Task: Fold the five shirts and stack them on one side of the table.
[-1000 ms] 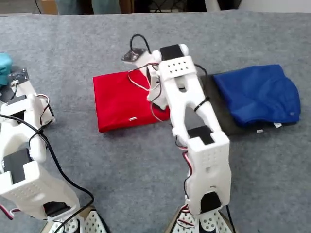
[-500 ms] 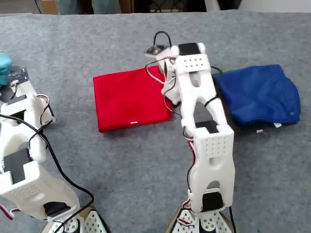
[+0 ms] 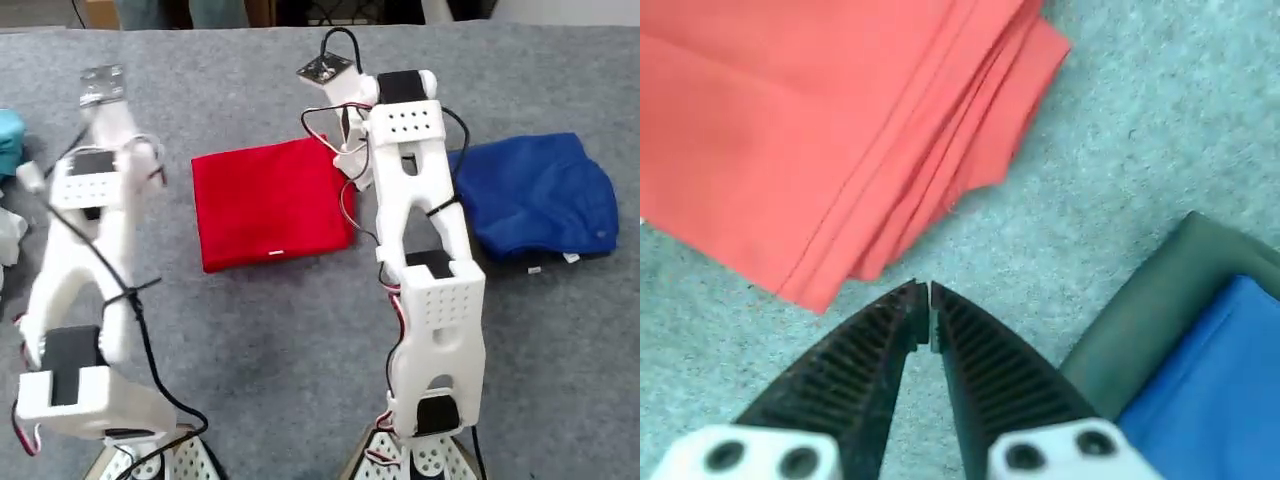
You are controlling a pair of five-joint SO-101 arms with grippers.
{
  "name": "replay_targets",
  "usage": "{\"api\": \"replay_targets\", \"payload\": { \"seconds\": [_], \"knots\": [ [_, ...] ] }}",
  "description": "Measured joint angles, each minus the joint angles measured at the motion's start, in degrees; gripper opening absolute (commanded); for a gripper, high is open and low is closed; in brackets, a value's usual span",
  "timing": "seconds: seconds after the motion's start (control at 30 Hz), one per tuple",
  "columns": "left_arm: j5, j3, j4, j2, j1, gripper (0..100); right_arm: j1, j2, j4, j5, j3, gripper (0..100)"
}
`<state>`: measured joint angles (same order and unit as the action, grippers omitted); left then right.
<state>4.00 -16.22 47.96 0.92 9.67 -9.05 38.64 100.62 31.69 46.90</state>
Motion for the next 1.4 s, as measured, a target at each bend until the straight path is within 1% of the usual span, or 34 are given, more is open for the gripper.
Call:
{"api": "replay_targets", "payload": {
  "seconds": [0.17,0.3,0.47,0.57,0.67,0.83,0.97,1.13,1.23,1.4],
  "knots": [
    [4.13,0.0,-4.31,6.68,-2.55,3,0.0,0.0,-0.26,0.09,0.0,1.5],
    [6.24,0.09,-8.26,13.63,-2.64,3,-0.35,0.0,-5.71,0.7,0.0,1.5],
    [6.42,1.32,-8.0,15.38,-2.64,3,-3.25,0.0,-16.62,0.7,0.0,1.5],
    [6.42,1.85,-7.82,15.38,-3.87,3,-5.54,1.93,-22.33,0.62,0.0,1.5],
    [6.42,1.93,-7.82,15.38,-4.22,3,-6.33,6.07,-25.23,0.7,0.0,1.5],
    [6.42,1.93,-7.82,15.38,-4.13,3,-4.57,14.59,-26.9,0.62,0.0,1.5],
    [6.42,1.93,-8.09,15.38,-4.13,3,-2.99,18.81,-26.73,0.53,3.25,1.5],
    [6.42,2.02,-8.62,15.38,-4.13,3,-2.73,21.01,-21.98,0.53,10.81,1.5],
    [6.42,2.2,-8.62,15.38,-4.13,3,-2.2,21.19,-16.88,0.62,15.65,1.5],
    [6.59,2.2,-8.62,15.38,-4.13,3,-1.67,21.19,-5.36,0.62,24.62,1.5]
  ]
}}
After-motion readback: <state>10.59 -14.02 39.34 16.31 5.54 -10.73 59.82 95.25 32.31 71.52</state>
